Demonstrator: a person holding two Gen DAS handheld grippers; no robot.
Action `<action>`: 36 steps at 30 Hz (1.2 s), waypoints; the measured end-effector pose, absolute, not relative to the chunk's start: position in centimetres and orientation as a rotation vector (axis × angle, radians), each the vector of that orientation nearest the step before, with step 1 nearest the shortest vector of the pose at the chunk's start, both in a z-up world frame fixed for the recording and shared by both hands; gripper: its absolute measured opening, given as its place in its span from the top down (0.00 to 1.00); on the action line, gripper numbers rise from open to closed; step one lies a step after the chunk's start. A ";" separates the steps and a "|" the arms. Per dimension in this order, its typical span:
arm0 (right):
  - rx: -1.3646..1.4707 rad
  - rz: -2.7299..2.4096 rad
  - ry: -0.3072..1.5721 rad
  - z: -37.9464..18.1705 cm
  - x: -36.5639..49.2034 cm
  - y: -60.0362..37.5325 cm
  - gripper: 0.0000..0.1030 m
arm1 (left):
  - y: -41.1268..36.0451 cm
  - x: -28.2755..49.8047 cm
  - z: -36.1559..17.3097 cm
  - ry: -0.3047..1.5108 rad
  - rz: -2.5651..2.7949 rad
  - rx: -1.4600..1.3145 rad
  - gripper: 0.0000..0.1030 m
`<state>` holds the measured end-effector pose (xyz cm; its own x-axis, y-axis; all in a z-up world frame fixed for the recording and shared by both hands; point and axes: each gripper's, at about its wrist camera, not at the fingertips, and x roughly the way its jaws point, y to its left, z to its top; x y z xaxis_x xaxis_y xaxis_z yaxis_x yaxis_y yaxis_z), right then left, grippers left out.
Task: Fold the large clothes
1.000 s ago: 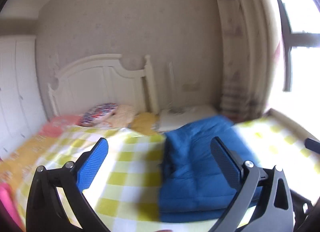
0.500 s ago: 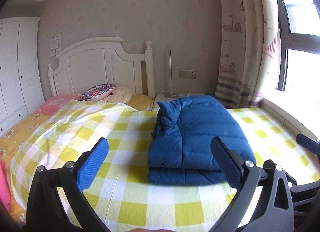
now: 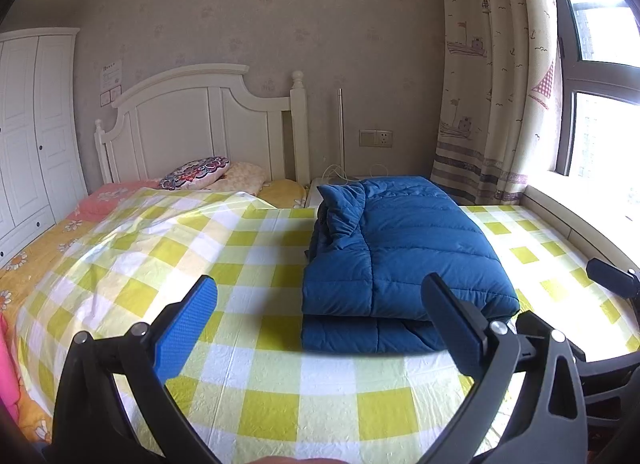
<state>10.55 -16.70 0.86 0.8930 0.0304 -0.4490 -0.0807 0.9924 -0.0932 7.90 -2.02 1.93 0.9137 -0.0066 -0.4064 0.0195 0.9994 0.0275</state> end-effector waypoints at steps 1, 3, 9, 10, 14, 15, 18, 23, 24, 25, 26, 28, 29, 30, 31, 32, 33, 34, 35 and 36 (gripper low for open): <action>-0.111 0.058 0.464 0.8 10.5 -16.7 0.05 | -2.0 7.9 1.9 0.419 -0.013 0.033 0.02; -0.112 0.058 0.465 0.8 10.5 -16.7 0.05 | -2.0 7.9 1.9 0.421 -0.015 0.034 0.02; -0.107 0.061 0.467 0.7 10.5 -16.9 0.05 | -2.2 7.9 1.8 0.423 -0.019 0.041 0.02; -0.106 0.061 0.468 0.7 10.5 -16.9 0.05 | -2.2 7.9 1.8 0.424 -0.021 0.041 0.02; -0.100 0.060 0.471 0.6 10.4 -16.9 0.05 | -2.2 7.9 1.6 0.427 -0.023 0.047 0.02; -0.100 0.060 0.471 0.6 10.4 -16.9 0.05 | -2.3 7.9 1.6 0.427 -0.023 0.048 0.02; -0.099 0.061 0.473 0.6 10.4 -16.9 0.05 | -2.3 7.9 1.5 0.429 -0.024 0.050 0.02; -0.094 0.065 0.476 0.5 10.4 -16.9 0.05 | -2.2 7.9 1.4 0.429 -0.023 0.050 0.02; -0.093 0.065 0.476 0.5 10.4 -16.9 0.05 | -2.2 7.8 1.4 0.429 -0.023 0.051 0.02; -0.093 0.064 0.477 0.5 10.4 -16.8 0.05 | -2.2 7.8 1.4 0.429 -0.023 0.051 0.02; -0.093 0.063 0.478 0.5 10.4 -16.8 0.05 | -2.2 7.9 1.4 0.430 -0.023 0.050 0.02; -0.093 0.063 0.477 0.5 10.4 -16.8 0.05 | -2.2 7.8 1.4 0.428 -0.022 0.050 0.02; -0.094 0.062 0.477 0.5 10.4 -16.7 0.05 | -2.2 7.8 1.4 0.428 -0.021 0.051 0.02; -0.094 0.063 0.478 0.5 10.4 -16.7 0.05 | -2.1 7.8 1.4 0.427 -0.020 0.052 0.02; -0.094 0.063 0.479 0.5 10.4 -16.7 0.05 | -2.1 7.8 1.4 0.428 -0.019 0.052 0.02; -0.093 0.062 0.479 0.5 10.4 -16.7 0.05 | -2.1 7.8 1.4 0.427 -0.018 0.051 0.02; -0.093 0.063 0.479 0.5 10.4 -16.7 0.05 | -2.0 7.8 1.4 0.427 -0.018 0.050 0.02; -0.093 0.063 0.480 0.4 10.4 -16.7 0.05 | -1.9 7.8 1.5 0.426 -0.018 0.048 0.02; -0.093 0.064 0.481 0.4 10.4 -16.7 0.05 | -1.9 7.8 1.5 0.425 -0.017 0.047 0.02; -0.093 0.064 0.482 0.4 10.4 -16.8 0.05 | -1.8 7.8 1.5 0.424 -0.016 0.046 0.02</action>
<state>10.42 -16.78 0.37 0.8842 0.0397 -0.4655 -0.0835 0.9938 -0.0740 7.79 -1.82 1.52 0.9115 -0.0057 -0.4112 0.0251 0.9988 0.0416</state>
